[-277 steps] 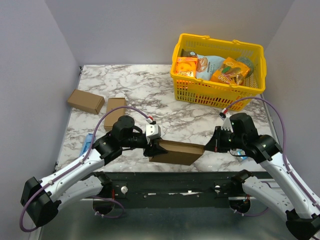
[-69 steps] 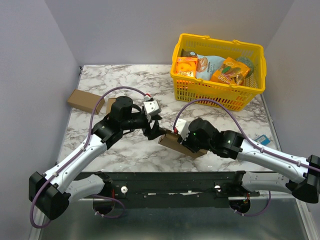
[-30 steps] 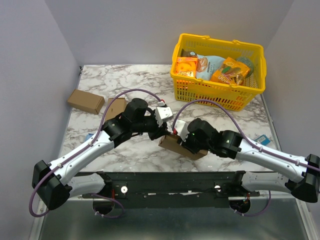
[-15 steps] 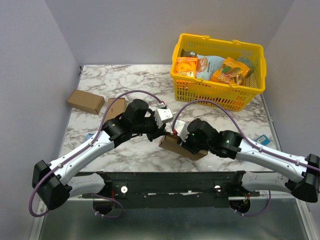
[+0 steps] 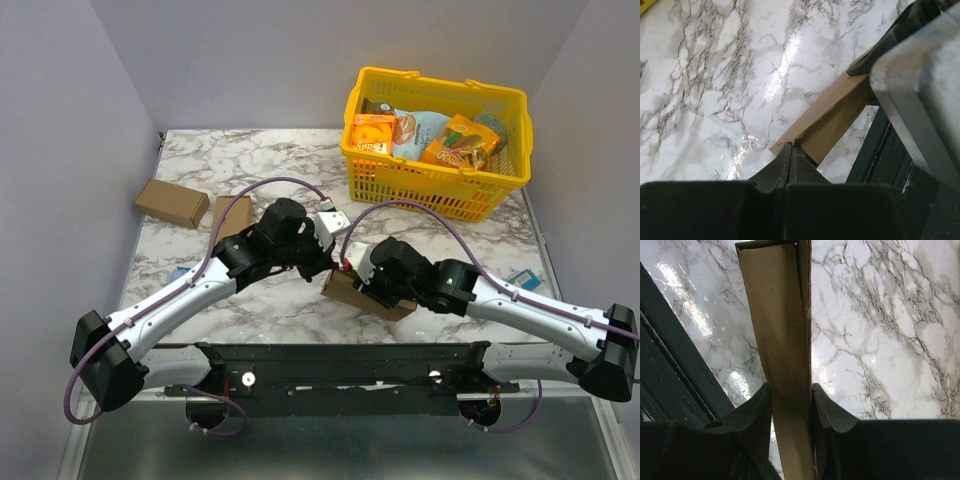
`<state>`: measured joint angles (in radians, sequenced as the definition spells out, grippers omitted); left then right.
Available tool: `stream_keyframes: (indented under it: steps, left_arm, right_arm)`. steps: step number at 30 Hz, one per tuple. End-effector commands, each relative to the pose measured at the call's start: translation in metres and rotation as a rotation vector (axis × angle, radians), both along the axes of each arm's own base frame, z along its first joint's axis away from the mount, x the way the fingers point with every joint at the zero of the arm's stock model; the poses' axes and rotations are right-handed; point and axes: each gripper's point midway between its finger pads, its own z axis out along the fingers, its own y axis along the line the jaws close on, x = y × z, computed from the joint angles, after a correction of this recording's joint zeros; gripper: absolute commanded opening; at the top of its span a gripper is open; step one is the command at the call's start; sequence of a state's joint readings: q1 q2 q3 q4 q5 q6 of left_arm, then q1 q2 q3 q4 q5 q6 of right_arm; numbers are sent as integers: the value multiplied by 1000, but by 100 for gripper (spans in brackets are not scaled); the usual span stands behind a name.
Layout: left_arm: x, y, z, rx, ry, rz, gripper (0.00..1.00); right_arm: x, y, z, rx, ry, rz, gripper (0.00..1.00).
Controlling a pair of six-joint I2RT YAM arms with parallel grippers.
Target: Fold the paper box
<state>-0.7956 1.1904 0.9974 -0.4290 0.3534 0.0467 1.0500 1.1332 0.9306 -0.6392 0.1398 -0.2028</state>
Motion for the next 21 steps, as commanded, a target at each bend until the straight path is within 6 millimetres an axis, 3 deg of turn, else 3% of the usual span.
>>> stream_keyframes:
  steps: [1,10,15,21]
  left_arm:
    - [-1,-11,15,-44,109,123,0]
    - [4,-16,15,-147,287,384,0]
    - [2,-23,18,-239,343,442,0]
    - [-1,-24,8,-263,371,476,0]
  right_arm:
    - [15,5,10,-3,-55,-39,29]
    - [24,1,8,-30,-76,-97,28]
    - [27,0,4,-51,-72,-127,28]
    - [30,-1,1,-60,-72,-149,28]
